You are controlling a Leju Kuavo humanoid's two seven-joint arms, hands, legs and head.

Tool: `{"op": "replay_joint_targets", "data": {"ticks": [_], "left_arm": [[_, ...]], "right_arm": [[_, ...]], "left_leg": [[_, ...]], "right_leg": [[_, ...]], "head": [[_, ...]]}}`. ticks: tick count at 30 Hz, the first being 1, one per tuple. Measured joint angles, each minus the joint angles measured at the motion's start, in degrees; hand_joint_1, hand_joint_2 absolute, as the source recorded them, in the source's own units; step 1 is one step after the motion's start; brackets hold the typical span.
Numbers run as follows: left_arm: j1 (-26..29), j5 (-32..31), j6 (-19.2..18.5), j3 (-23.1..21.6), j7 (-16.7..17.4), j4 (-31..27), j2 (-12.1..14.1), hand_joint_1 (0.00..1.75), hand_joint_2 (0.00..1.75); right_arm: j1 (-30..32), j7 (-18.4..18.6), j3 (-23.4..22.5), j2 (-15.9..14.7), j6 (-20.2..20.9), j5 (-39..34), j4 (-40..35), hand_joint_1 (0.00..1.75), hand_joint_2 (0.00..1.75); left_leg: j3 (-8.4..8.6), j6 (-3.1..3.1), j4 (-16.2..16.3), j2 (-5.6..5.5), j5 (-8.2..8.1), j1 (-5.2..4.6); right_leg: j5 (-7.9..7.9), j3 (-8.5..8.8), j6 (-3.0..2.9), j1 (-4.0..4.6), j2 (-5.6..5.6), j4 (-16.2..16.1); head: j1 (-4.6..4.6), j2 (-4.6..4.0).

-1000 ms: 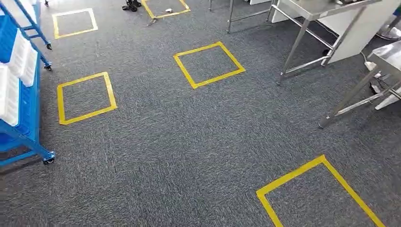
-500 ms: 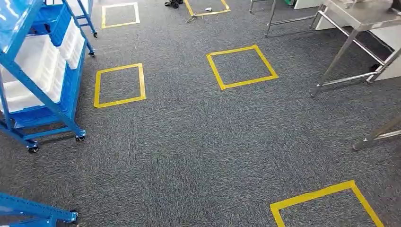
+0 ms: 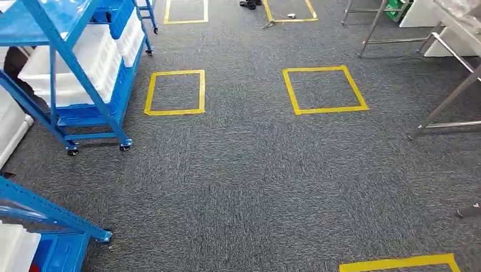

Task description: Take the parts from the cabinet and place them on the table.

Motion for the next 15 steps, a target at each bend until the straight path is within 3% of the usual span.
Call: {"op": "replay_joint_targets", "data": {"ticks": [1, 2, 3, 4, 6, 8, 9, 10, 11, 13, 14, 15], "left_arm": [[0.04, -0.02, -0.16, -0.13, 0.09, 0.00, 0.02, 0.00, 0.00], [-0.03, -0.02, -0.60, -0.46, 0.11, 0.00, 0.02, 0.00, 0.00], [-0.11, -0.04, -1.17, -0.74, -0.04, 0.00, 0.02, 0.00, 0.00], [-0.21, -0.02, -1.50, -0.85, -0.13, 0.00, 0.00, 0.00, 0.00], [-0.45, -0.02, -1.76, -0.87, 0.20, 0.00, -0.13, 0.00, 0.00], [-0.23, -0.02, -1.61, -0.90, 0.77, 0.00, -0.26, 0.00, 0.00], [-0.11, -0.02, -1.54, -0.90, 1.16, 0.00, -0.31, 0.00, 0.00], [0.00, -0.04, -1.41, -0.94, 1.47, -0.02, -0.57, 0.00, 0.00], [-0.18, -0.04, -1.21, -0.96, 1.93, -0.02, -0.63, 0.00, 0.00], [-0.50, -0.04, 0.39, -0.98, 3.74, -0.02, -0.88, 0.00, 0.00], [-0.41, -0.04, 1.24, -0.98, 4.49, -0.02, -1.00, 0.00, 0.00], [-0.23, -0.04, 2.07, -0.98, 5.30, -0.02, -1.03, 0.00, 0.00]], "right_arm": [[0.01, -0.27, -0.14, 0.00, -0.12, -0.14, 0.00, 0.00, 0.00], [-0.02, -0.66, -0.27, 0.00, -0.16, -0.18, 0.00, 0.00, 0.00], [-0.06, -0.84, -0.27, -0.02, -0.18, -0.05, 0.00, 0.00, 0.00], [-0.03, -0.84, -0.27, -0.02, -0.16, 0.33, 0.00, 0.00, 0.00], [-0.21, -0.37, 0.04, -0.15, 0.45, 2.82, -0.02, 0.00, 0.00], [-0.48, 0.02, 0.91, -0.59, 1.02, 4.41, -0.02, 0.00, 0.00], [-0.46, 0.24, 1.15, -0.61, 1.09, 4.78, -0.02, 0.00, 0.00], [-0.43, 0.26, 1.31, -0.81, 1.06, 4.89, -0.02, 0.00, 0.00], [-0.33, 0.26, 1.48, -0.85, 1.08, 4.94, -0.02, 0.00, 0.00], [0.09, 0.26, 1.79, -1.07, 1.07, 5.04, -0.02, 0.00, 0.00], [0.16, 0.26, 1.81, -1.18, 1.09, 5.13, -0.02, 0.00, 0.00], [0.19, 0.26, 1.85, -1.27, 1.09, 5.20, -0.02, 0.00, 0.00]], "left_leg": [[0.02, -0.09, 0.09, -0.69, -0.05, 0.04], [0.09, -0.21, 0.25, -1.62, -0.09, 0.10], [0.07, -0.44, 0.45, -2.37, -0.19, 0.16], [-0.18, -0.78, 0.58, -2.86, -0.22, 0.20], [-0.73, -1.70, 0.88, -4.00, -0.15, 0.09], [-1.06, -2.55, 0.51, -5.16, 0.10, 0.27], [-1.06, -2.70, 0.88, -4.37, -0.21, 0.36], [-1.75, -2.72, 2.55, -0.61, -1.44, 0.22], [-3.43, -2.81, 6.02, 1.12, -3.69, 0.19], [-7.84, -3.04, 15.43, 1.99, -8.15, 0.24], [-9.23, -3.06, 18.63, 2.03, -9.02, 0.23], [-9.32, -3.01, 19.05, 2.08, -8.47, 0.23]], "right_leg": [[2.05, 0.83, -0.05, -0.09, 0.07, -2.44], [5.31, 3.02, -0.15, -0.22, 0.49, -7.55], [8.15, 5.34, -0.21, -0.44, 1.97, -12.97], [8.03, 6.47, -0.34, -0.70, 5.06, -15.65], [8.13, 6.30, -0.67, -0.38, 4.06, -16.04], [8.25, 6.43, -1.49, -0.12, 3.01, -16.16], [8.59, 6.50, -2.05, -0.45, 2.20, -16.71], [8.65, 6.58, -2.39, -0.32, 1.63, -16.87], [8.60, 6.52, -2.75, -0.17, 0.89, -16.86], [8.45, 6.46, -3.03, 0.27, -0.94, -16.84], [8.37, 6.44, -3.15, 0.47, -1.81, -16.81], [8.32, 6.49, -3.20, 0.64, -2.60, -16.79]], "head": [[0.00, 0.00], [0.00, 0.00], [0.00, 0.00], [0.00, 0.00], [0.00, 0.00], [0.00, 0.00], [-0.02, 0.00], [-0.02, 0.00], [-0.02, 0.00], [-0.02, 0.00], [-0.02, 0.00], [-0.02, 0.00]]}}
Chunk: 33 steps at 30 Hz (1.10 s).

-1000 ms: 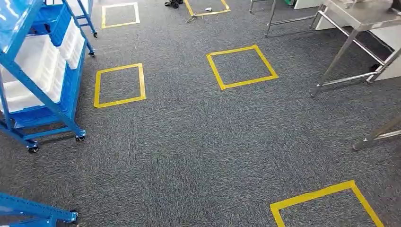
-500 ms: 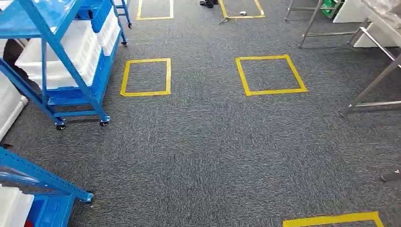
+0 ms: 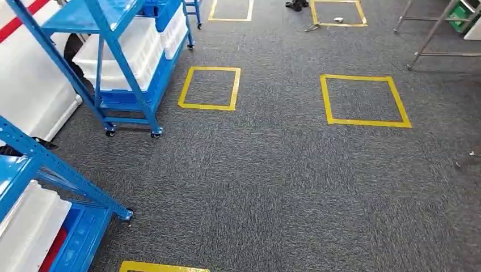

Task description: Take the parts from the cabinet and place them on the table.

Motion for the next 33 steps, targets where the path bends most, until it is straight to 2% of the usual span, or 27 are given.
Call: {"op": "replay_joint_targets", "data": {"ticks": [1, 3, 4, 5, 8, 9, 10, 11, 12, 13, 14, 15, 16, 18, 19, 20, 23, 24, 25, 26, 27, 28, 29, 30, 31, 32, 33], "left_arm": [[0.14, 0.00, 0.67, -0.02, 0.56, 0.02, -0.02, 0.00, 0.00], [0.18, 0.00, 2.08, 0.00, 1.62, 0.02, 0.02, 0.00, 0.00], [0.13, 0.00, 2.80, 0.00, 2.05, 0.07, 0.13, 0.00, 0.00], [0.07, 0.00, 3.73, 0.00, 2.62, 0.18, 0.37, 0.00, 0.00], [0.66, 0.00, 6.77, 0.28, 4.67, 0.72, 1.68, 0.00, 0.00], [0.82, 0.00, 7.15, 0.53, 5.18, 0.92, 2.28, 0.00, 0.00], [1.09, 0.02, 7.34, 0.74, 5.59, 1.01, 2.43, 0.00, 0.00], [1.06, 0.00, 7.36, 0.96, 5.99, 1.14, 2.78, 0.00, 0.00], [0.97, 0.02, 7.39, 1.24, 6.42, 1.20, 2.95, 0.00, 0.00], [0.93, 0.08, 7.38, 1.48, 6.68, 1.25, 3.13, 0.00, 0.00], [1.00, 0.11, 7.32, 1.62, 6.90, 1.27, 3.15, 0.00, 0.00], [1.16, 0.11, 7.19, 1.64, 7.01, 1.27, 3.15, 0.00, 0.00], [1.34, 0.07, 6.95, 1.64, 7.01, 1.27, 3.15, 0.00, 0.00], [1.45, 0.07, 6.60, 1.64, 6.97, 1.27, 3.08, 0.00, 0.00], [1.43, -0.11, 6.56, 1.64, 6.84, 1.27, 2.99, 0.00, 0.00], [1.38, -0.09, 6.45, 1.64, 6.84, 1.27, 2.95, 0.00, 0.00], [1.44, -0.13, 6.10, 1.64, 6.64, 1.27, 2.97, 0.00, 0.00], [1.64, -0.13, 6.03, 1.62, 6.55, 1.27, 3.04, 0.00, 0.00], [1.74, -0.13, 5.96, 1.62, 6.47, 1.27, 3.08, 0.00, 0.00], [1.78, -0.20, 5.92, 1.62, 6.38, 1.27, 3.04, 0.00, 0.00], [1.51, -0.17, 5.92, 1.62, 6.34, 1.27, 3.06, 0.00, 0.00], [1.22, -0.15, 5.90, 1.62, 6.34, 1.27, 3.06, 0.00, 0.00], [1.10, -0.15, 5.88, 1.62, 6.31, 1.27, 3.02, 0.00, 0.00], [1.17, -0.15, 5.79, 1.62, 6.31, 1.27, 2.95, 0.00, 0.00], [1.39, -0.17, 5.68, 1.62, 6.29, 1.27, 2.95, 0.00, 0.00], [1.53, -0.17, 5.61, 1.62, 6.29, 1.27, 2.97, 0.00, 0.00], [1.56, -0.17, 5.57, 1.62, 6.29, 1.27, 2.99, 0.00, 0.00]], "right_arm": [[-0.01, 0.00, 0.07, -0.11, 0.00, 0.11, 0.00, 0.00, 0.00], [-0.09, 0.00, 0.22, -0.31, -0.02, 0.13, -0.02, 0.00, 0.00], [-0.09, 0.02, 0.22, -0.37, -0.07, 0.13, 0.00, 0.00, 0.00], [-0.04, 0.19, 0.22, -0.55, -0.15, 0.09, 0.00, 0.00, 0.00], [-0.43, 1.35, 0.11, -1.49, -0.37, -0.83, -0.02, 0.00, 0.00], [-0.49, 1.51, 0.04, -1.77, -0.42, -0.94, -0.04, 0.00, 0.00], [-0.26, 1.71, -0.09, -2.38, -0.55, -1.09, -0.13, 0.00, 0.00], [-0.04, 1.70, -0.24, -2.49, -0.57, -1.23, -0.13, 0.00, 0.00], [0.17, 1.75, -0.35, -2.75, -0.68, -1.38, -0.13, 0.00, 0.00], [0.41, 1.81, -0.44, -2.99, -0.81, -1.51, -0.13, 0.00, 0.00], [0.59, 1.84, -0.63, -3.19, -0.98, -1.53, -0.13, 0.00, 0.00], [0.66, 1.84, -0.79, -3.37, -1.07, -1.57, -0.13, 0.00, 0.00], [0.70, 1.82, -0.90, -3.45, -1.09, -1.60, -0.13, 0.00, 0.00], [0.65, 1.81, -1.12, -3.61, -1.11, -1.60, -0.15, 0.00, 0.00], [0.72, 1.81, -1.16, -3.69, -1.14, -1.60, -0.15, 0.00, 0.00], [0.73, 1.79, -1.20, -3.67, -1.11, -1.60, -0.15, 0.00, 0.00], [0.30, 1.49, -1.20, -3.67, -1.14, -1.60, -0.15, 0.00, 0.00], [0.32, 1.31, -1.20, -3.67, -1.11, -1.60, -0.15, 0.00, 0.00], [0.31, 1.22, -1.22, -3.65, -1.11, -1.60, -0.15, 0.00, 0.00], [0.35, 1.16, -1.22, -3.67, -1.11, -1.60, -0.15, 0.00, 0.00], [0.49, 1.14, -1.22, -3.67, -1.14, -1.60, -0.15, 0.00, 0.00], [0.68, 1.14, -1.23, -3.67, -1.14, -1.60, -0.15, 0.00, 0.00], [0.81, 1.14, -1.25, -3.67, -1.14, -1.60, -0.15, 0.00, 0.00], [0.81, 1.14, -1.25, -3.67, -1.14, -1.60, -0.15, 0.00, 0.00], [0.76, 1.14, -1.25, -3.67, -1.14, -1.60, -0.15, 0.00, 0.00], [0.66, 1.14, -1.25, -3.65, -1.14, -1.60, -0.15, 0.00, 0.00], [0.60, 1.14, -1.25, -3.65, -1.07, -1.60, -0.15, 0.00, 0.00]], "left_leg": [[1.03, 0.14, -1.81, 0.09, 1.31, -0.03], [7.05, 0.81, -12.91, 1.34, 6.44, -0.29], [9.43, 1.34, -17.25, 3.74, 7.47, -0.63], [9.53, 1.74, -17.84, 4.83, 7.02, -0.99], [9.24, 2.31, -18.21, 2.98, 7.30, -1.43], [9.55, 2.72, -19.07, 2.30, 7.73, -1.11], [10.24, 2.78, -19.70, 1.67, 8.34, -0.68], [10.17, 3.18, -19.86, 1.16, 8.59, -0.52], [9.96, 3.26, -19.86, 0.59, 8.66, -0.51], [9.86, 3.26, -19.84, -0.18, 8.69, -0.51], [9.80, 3.26, -19.78, -1.03, 8.69, -0.53], [9.78, 3.24, -19.65, -1.82, 8.69, -0.50], [9.79, 3.13, -19.48, -2.65, 8.62, -0.39], [9.78, 2.70, -18.87, -4.33, 8.34, -0.09], [9.65, 2.27, -18.43, -5.08, 8.06, 0.00], [8.97, 1.75, -17.93, -5.75, 7.83, -0.16], [8.36, 0.48, -18.17, -7.50, 8.25, 0.30], [8.27, 0.06, -18.26, -8.23, 8.36, 0.32], [8.24, -0.05, -17.67, -7.21, 8.04, 0.43], [7.13, -0.09, -15.40, -3.40, 6.36, 0.03], [5.22, -0.21, -11.51, -1.51, 4.03, 0.03], [2.88, -0.33, -6.51, -0.47, 1.60, 0.07], [0.80, -0.36, -2.05, -0.13, -0.11, 0.08], [-0.21, -0.36, 0.28, 0.02, -0.51, 0.08], [0.20, -0.27, -0.33, 0.11, 0.42, 0.07], [1.89, -0.09, -3.36, 0.27, 2.34, 0.02], [4.70, 0.22, -8.58, 0.82, 4.91, -0.10]], "right_leg": [[-0.08, 0.05, -0.04, 0.09, -0.63, 0.02], [-0.36, 0.40, 0.02, 0.32, -2.24, 0.09], [-0.51, 0.65, 0.15, 0.38, -2.84, 0.09], [-0.68, 0.78, 0.46, 0.69, -3.48, 0.10], [-0.66, 1.11, 1.24, 0.25, -4.89, -0.15], [-0.81, 1.52, 1.62, 0.47, -5.39, -0.27], [-1.47, 1.40, 2.13, 0.07, -2.22, 0.63], [-3.15, 0.22, 2.38, -0.13, 0.76, 2.88], [-5.44, -1.77, 2.49, -0.29, 2.16, 6.89], [-7.58, -4.11, 2.68, -0.48, 2.61, 11.72], [-8.85, -6.22, 2.90, -0.59, 2.69, 15.92], [-8.50, -7.13, 3.05, -0.67, 2.69, 17.36], [-6.73, -6.73, 3.19, -0.80, 2.70, 15.99], [-1.27, -3.12, 3.47, -1.22, 3.54, 7.52], [0.96, -0.89, 3.61, -1.62, 5.72, 2.39], [-0.32, -0.43, 3.68, -1.70, 8.93, 1.21], [0.00, -0.64, 2.43, -1.06, 6.74, 1.28], [0.20, -0.55, 1.92, -1.30, 5.92, 0.97], [0.43, -0.49, 1.42, -1.54, 4.87, 0.65], [0.40, -0.49, 0.93, -1.43, 4.24, 0.54], [0.34, -0.54, 0.76, -1.22, 3.36, 0.54], [0.26, -0.53, 0.63, -0.98, 2.30, 0.55], [0.15, -0.56, 0.48, -0.75, 1.24, 0.56], [0.11, -0.55, 0.43, -0.60, 0.41, 0.57], [0.04, -0.49, 0.39, -0.48, -0.40, 0.57], [-0.04, -0.37, 0.39, -0.42, -1.11, 0.58], [-0.17, -0.13, 0.48, -0.34, -1.85, 0.58]], "head": [[0.00, 0.00], [0.00, 0.00], [0.00, 0.00], [0.02, 0.00], [0.00, 0.00], [0.02, 0.00], [0.02, 0.00], [0.02, 0.00], [0.02, 0.00], [0.02, 0.00], [0.02, 0.00], [0.02, 0.00], [0.02, 0.00], [0.02, 0.00], [0.02, 0.00], [0.02, 0.00], [0.02, 0.00], [0.02, 0.00], [0.02, 0.00], [0.00, 0.00], [0.00, 0.00], [0.02, 0.00], [0.00, 0.00], [0.00, 0.00], [0.02, 0.00], [0.00, 0.00], [0.00, 0.00]]}}
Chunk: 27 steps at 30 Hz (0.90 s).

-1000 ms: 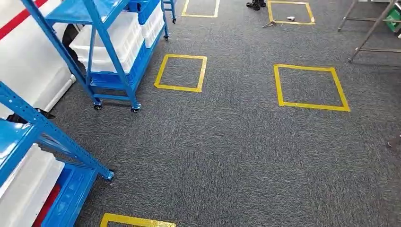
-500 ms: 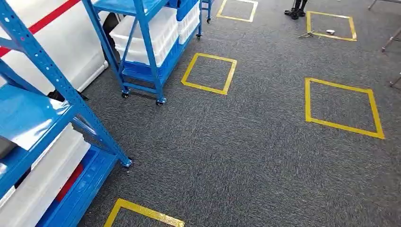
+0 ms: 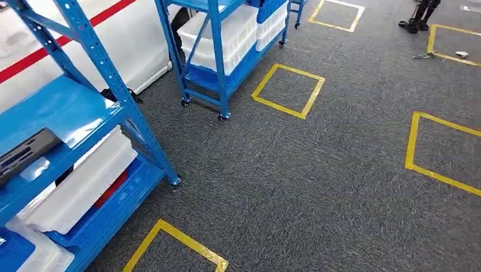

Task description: Take the parts from the cabinet and place them on the table.

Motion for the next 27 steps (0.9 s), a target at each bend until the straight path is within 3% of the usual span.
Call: {"op": "replay_joint_targets", "data": {"ticks": [1, 2, 6, 7, 8, 9, 11, 12, 13, 14, 15, 16, 17, 18, 21, 22, 23, 24, 25, 27], "left_arm": [[-0.07, 0.00, -0.15, 0.00, 0.04, 0.00, 0.02, 0.00, 0.00], [-0.21, 0.00, -0.28, 0.00, 0.07, 0.00, 0.11, 0.00, 0.00], [0.03, 0.00, -0.39, 0.00, 0.20, 0.02, 0.37, 0.00, 0.00], [0.14, 0.00, -0.41, 0.00, 0.22, 0.02, 0.35, 0.00, 0.00], [0.10, 0.00, -0.41, 0.00, 0.20, 0.02, 0.33, 0.00, 0.00], [-0.11, -0.07, -0.41, 0.00, 0.22, 0.02, 0.33, 0.00, 0.00], [-0.41, -0.07, -0.42, -0.02, 0.20, 0.02, 0.13, 0.00, 0.00], [-0.33, -0.07, -0.41, -0.04, 0.20, 0.02, 0.09, 0.00, 0.00], [-0.20, -0.07, -0.37, -0.04, 0.20, 0.02, 0.07, 0.00, 0.00], [-0.11, -0.18, -0.31, -0.07, 0.09, 0.02, 0.07, 0.00, 0.00], [-0.12, -0.22, -0.31, -0.07, -0.15, 0.02, 0.07, 0.00, 0.00], [-0.20, -0.22, -0.33, -0.07, -0.41, 0.02, 0.07, 0.00, 0.00], [-0.26, -0.22, -0.37, -0.07, -0.57, 0.02, 0.09, 0.00, 0.00], [-0.43, -0.22, -0.39, -0.07, -0.72, 0.02, 0.17, 0.00, 0.00], [-0.32, -0.30, -0.31, -0.02, -2.05, 0.04, 0.26, 0.00, 0.00], [-0.25, -0.37, -0.39, -0.02, -2.36, 0.09, 0.48, 0.00, 0.00], [-0.14, -0.37, -0.48, -0.02, -2.47, 0.09, 0.46, 0.00, 0.00], [-0.34, -0.42, -0.50, -0.02, -2.47, 0.09, 0.55, 0.00, 0.00], [-0.70, -0.41, -0.52, -0.02, -2.34, 0.11, 0.57, 0.00, 0.00], [-0.91, -0.42, -0.72, -0.02, -2.34, 0.13, 0.61, 0.00, 0.00]], "right_arm": [[-0.01, 0.00, 0.00, 0.00, 0.07, 0.02, 0.00, 0.00, 0.00], [0.00, 0.00, 0.00, 0.09, 0.15, 0.04, 0.00, 0.00, 0.00], [-0.60, 0.00, 0.00, 0.17, 0.46, 0.09, 0.00, 0.00, 0.00], [-0.60, 0.02, 0.00, 0.17, 0.48, 0.11, 0.00, 0.00, 0.00], [-0.60, 0.02, 0.00, 0.15, 0.48, 0.11, 0.00, 0.00, 0.00], [-0.57, 0.00, 0.00, 0.20, 0.55, 0.13, 0.02, 0.00, 0.00], [-0.23, 0.00, 0.00, 0.20, 0.68, 0.17, 0.02, 0.00, 0.00], [-0.10, 0.00, 0.00, 0.20, 0.70, 0.17, 0.02, 0.00, 0.00], [0.00, 0.06, 0.00, 0.20, 0.83, 0.22, 0.02, 0.00, 0.00], [0.05, 0.20, 0.00, 0.20, 0.92, 0.28, 0.02, 0.00, 0.00], [0.05, 0.24, 0.00, 0.20, 0.92, 0.28, 0.02, 0.00, 0.00], [0.01, 0.26, 0.00, 0.20, 0.92, 0.31, 0.02, 0.00, 0.00], [0.07, 0.24, 0.02, 0.22, 0.94, 0.37, 0.02, 0.00, 0.00], [0.01, 0.11, 0.02, 0.35, 1.05, 0.52, 0.02, 0.00, 0.00], [-0.66, -0.70, 0.04, 0.76, 1.48, 1.11, 0.02, 0.00, 0.00], [-0.77, -1.01, 0.09, 1.16, 1.66, 1.11, 0.02, 0.00, 0.00], [-0.83, -1.20, 0.13, 1.33, 1.75, 1.14, 0.02, 0.00, 0.00], [-0.84, -1.29, 0.13, 1.53, 1.73, 1.14, 0.02, 0.00, 0.00], [-0.74, -1.27, 0.13, 1.60, 1.66, 1.14, 0.02, 0.00, 0.00], [-0.54, -1.09, 0.13, 1.92, 1.57, 1.29, 0.02, 0.00, 0.00]], "left_leg": [[3.14, 0.54, -5.68, 1.62, 2.28, -0.21], [4.59, 1.36, -9.04, 4.71, 2.07, -0.75], [4.19, 2.28, -9.35, 2.24, 2.59, -1.21], [5.12, 2.70, -10.30, 1.58, 3.32, -0.26], [5.07, 2.87, -10.65, 1.02, 3.54, -0.33], [4.86, 3.13, -10.62, 0.44, 3.73, -0.32], [4.59, 3.23, -10.55, -0.96, 3.80, -0.36], [4.51, 3.23, -10.47, -1.82, 3.80, -0.37], [4.53, 3.21, -10.38, -2.61, 3.79, -0.34], [4.60, 3.10, -10.32, -3.47, 3.77, -0.27], [4.65, 2.95, -10.16, -4.26, 3.72, -0.19], [4.63, 2.68, -9.87, -5.19, 3.58, -0.11], [4.34, 2.39, -9.56, -5.72, 3.41, -0.05], [3.94, 1.86, -8.97, -6.26, 3.24, -0.40], [3.32, 0.61, -9.61, -7.97, 3.75, 0.02], [3.26, 0.27, -9.51, -8.28, 3.66, 0.02], [2.98, 0.24, -8.33, -5.01, 2.93, 0.01], [1.62, 0.10, -5.57, -2.52, 1.02, -0.09], [-0.60, -0.12, -0.99, -1.34, -1.48, -0.01], [-4.85, -0.44, 7.84, -0.81, -4.97, 0.07]], "right_leg": [[-0.15, 0.27, 0.14, 0.06, -0.73, 0.00], [-0.27, 0.49, 0.30, 0.19, -1.40, 0.01], [-0.39, 1.03, 1.56, 0.16, -3.56, -0.32], [-0.76, 1.20, 2.12, 0.07, -2.59, -0.03], [-1.73, 0.75, 2.48, -0.16, 1.39, 1.22], [-4.03, -0.97, 2.52, -0.27, 3.61, 4.58], [-7.84, -5.20, 2.83, -0.37, 4.53, 13.17], [-8.51, -6.96, 2.95, -0.36, 4.58, 16.42], [-7.56, -7.37, 3.03, -0.39, 4.58, 16.77], [-5.31, -6.44, 3.06, -0.48, 4.61, 14.33], [-2.55, -4.64, 3.04, -0.62, 4.90, 10.01], [0.48, -2.12, 3.06, -0.86, 6.18, 4.27], [0.91, -0.74, 2.95, -1.25, 9.01, 0.85], [0.58, -0.67, 2.82, -0.93, 9.44, 0.40], [0.70, -0.80, 1.63, -0.58, 7.49, 0.56], [0.94, -0.72, 1.08, -0.97, 6.73, 0.13], [1.07, -0.59, 0.66, -0.93, 6.01, -0.13], [0.96, -0.61, 0.20, -0.84, 5.31, -0.17], [0.87, -0.62, 0.03, -0.68, 4.44, -0.17], [0.70, -0.67, -0.16, -0.40, 2.63, -0.14]], "head": [[0.02, 0.00], [0.02, 0.00], [0.00, 0.00], [0.02, 0.00], [0.02, 0.00], [0.02, 0.00], [0.02, 0.00], [0.02, 0.00], [0.02, 0.00], [0.02, 0.00], [0.02, 0.00], [0.02, 0.00], [0.02, 0.00], [0.02, 0.00], [0.02, 0.00], [0.02, 0.00], [0.02, 0.00], [0.00, 0.00], [0.00, 0.00], [0.02, 0.00]]}}
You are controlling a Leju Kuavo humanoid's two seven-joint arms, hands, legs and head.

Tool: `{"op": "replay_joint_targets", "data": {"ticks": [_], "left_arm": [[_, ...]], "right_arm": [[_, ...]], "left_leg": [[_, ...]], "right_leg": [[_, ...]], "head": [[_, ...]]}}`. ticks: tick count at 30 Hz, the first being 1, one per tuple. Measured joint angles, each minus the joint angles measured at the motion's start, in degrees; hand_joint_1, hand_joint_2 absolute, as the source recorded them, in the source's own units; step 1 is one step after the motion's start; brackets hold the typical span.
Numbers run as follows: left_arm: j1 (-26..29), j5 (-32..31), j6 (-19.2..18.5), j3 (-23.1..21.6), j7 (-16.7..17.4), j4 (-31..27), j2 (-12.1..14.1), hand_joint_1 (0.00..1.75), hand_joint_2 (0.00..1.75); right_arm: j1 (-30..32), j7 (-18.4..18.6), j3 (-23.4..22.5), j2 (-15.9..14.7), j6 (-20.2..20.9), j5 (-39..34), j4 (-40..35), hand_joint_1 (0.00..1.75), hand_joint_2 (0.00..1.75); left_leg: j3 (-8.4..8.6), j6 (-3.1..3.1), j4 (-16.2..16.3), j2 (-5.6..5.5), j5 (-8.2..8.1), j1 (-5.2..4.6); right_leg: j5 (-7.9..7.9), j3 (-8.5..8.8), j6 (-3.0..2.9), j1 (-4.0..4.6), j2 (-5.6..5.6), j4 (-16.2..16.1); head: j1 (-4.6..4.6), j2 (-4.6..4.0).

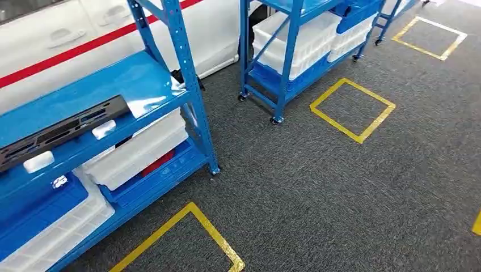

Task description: Take the parts from the cabinet and place them on the table.

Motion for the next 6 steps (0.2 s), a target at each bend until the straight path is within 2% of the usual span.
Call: {"op": "replay_joint_targets", "data": {"ticks": [1, 2, 3, 4, 5, 6], "left_arm": [[0.16, 0.00, -0.11, 0.00, 0.00, 0.00, 0.00, 0.00, 0.00], [0.41, -0.02, -0.15, 0.00, -0.02, 0.00, 0.02, 0.00, 0.00], [0.51, -0.02, -0.15, 0.00, -0.02, 0.00, 0.02, 0.00, 0.00], [0.48, -0.02, -0.15, 0.00, -0.02, 0.00, 0.02, 0.00, 0.00], [0.39, -0.02, -0.13, 0.00, -0.07, 0.00, 0.02, 0.00, 0.00], [0.26, -0.02, -0.13, 0.00, -0.22, 0.00, 0.06, 0.00, 0.00]], "right_arm": [[-0.01, 0.22, 0.00, 0.15, 0.04, 0.09, 0.00, 0.00, 0.00], [-0.03, 0.42, 0.02, 0.28, 0.18, 0.22, 0.00, 0.00, 0.00], [-0.05, 0.50, 0.04, 0.44, 0.28, 0.35, 0.00, 0.00, 0.00], [-0.05, 0.55, 0.04, 0.53, 0.35, 0.46, 0.00, 0.00, 0.00], [-0.04, 0.55, 0.07, 0.68, 0.44, 0.50, 0.00, 0.00, 0.00], [-0.05, 0.55, 0.07, 0.79, 0.42, 0.55, 0.00, 0.00, 0.00]], "left_leg": [[-0.53, -0.10, 1.16, 0.11, 0.26, 0.02], [0.39, -0.02, -0.57, 0.20, 1.72, 0.01], [2.55, 0.14, -4.52, 0.46, 3.97, -0.03], [5.63, 0.48, -10.24, 1.22, 6.59, -0.09], [8.63, 1.03, -15.63, 3.46, 8.38, -0.27], [9.02, 1.85, -16.69, 5.41, 7.45, -0.86]], "right_leg": [[-0.04, 0.04, 0.00, 0.10, -0.75, 0.01], [-0.15, 0.12, 0.05, 0.17, -1.42, 0.01], [-0.26, 0.32, 0.14, 0.22, -2.11, 0.02], [-0.44, 0.63, 0.28, 0.26, -2.88, 0.02], [-0.64, 0.97, 0.47, 0.38, -3.59, 0.01], [-0.85, 1.21, 0.82, 0.73, -4.19, 0.02]], "head": [[-0.02, 0.00], [0.00, 0.00], [-0.02, 0.00], [-0.02, 0.00], [-0.02, 0.00], [0.00, 0.00]]}}
